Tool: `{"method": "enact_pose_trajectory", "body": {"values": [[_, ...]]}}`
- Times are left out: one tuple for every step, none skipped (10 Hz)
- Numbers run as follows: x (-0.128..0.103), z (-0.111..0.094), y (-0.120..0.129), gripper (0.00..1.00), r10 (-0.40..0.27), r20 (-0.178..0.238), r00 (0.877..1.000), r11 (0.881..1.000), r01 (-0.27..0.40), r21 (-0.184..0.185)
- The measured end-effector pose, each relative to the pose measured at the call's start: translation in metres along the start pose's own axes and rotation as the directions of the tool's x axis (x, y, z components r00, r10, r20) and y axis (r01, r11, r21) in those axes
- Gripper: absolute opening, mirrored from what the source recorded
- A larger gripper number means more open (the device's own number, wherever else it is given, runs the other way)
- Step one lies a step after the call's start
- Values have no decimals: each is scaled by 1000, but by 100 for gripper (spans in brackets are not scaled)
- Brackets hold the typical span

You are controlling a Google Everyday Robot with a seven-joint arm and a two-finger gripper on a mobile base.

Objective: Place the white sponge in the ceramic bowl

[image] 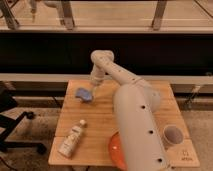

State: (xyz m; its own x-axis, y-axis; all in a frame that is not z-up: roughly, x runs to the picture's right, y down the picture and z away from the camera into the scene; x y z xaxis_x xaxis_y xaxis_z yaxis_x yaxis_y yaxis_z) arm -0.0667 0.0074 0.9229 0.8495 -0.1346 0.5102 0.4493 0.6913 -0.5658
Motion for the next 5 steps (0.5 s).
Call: {"method": "enact_pose_trajectory", "body": {"values": [[9,-9,8,0,11,0,1000,1000,-11,9],[14,-14,12,0,13,1,1000,1000,-13,14],[18,-18,16,0,12,4,1000,1000,-12,19],[18,-17,17,0,9,11,1000,1000,-10,19],[15,-15,18,0,7,14,1000,1000,-7,20]]}}
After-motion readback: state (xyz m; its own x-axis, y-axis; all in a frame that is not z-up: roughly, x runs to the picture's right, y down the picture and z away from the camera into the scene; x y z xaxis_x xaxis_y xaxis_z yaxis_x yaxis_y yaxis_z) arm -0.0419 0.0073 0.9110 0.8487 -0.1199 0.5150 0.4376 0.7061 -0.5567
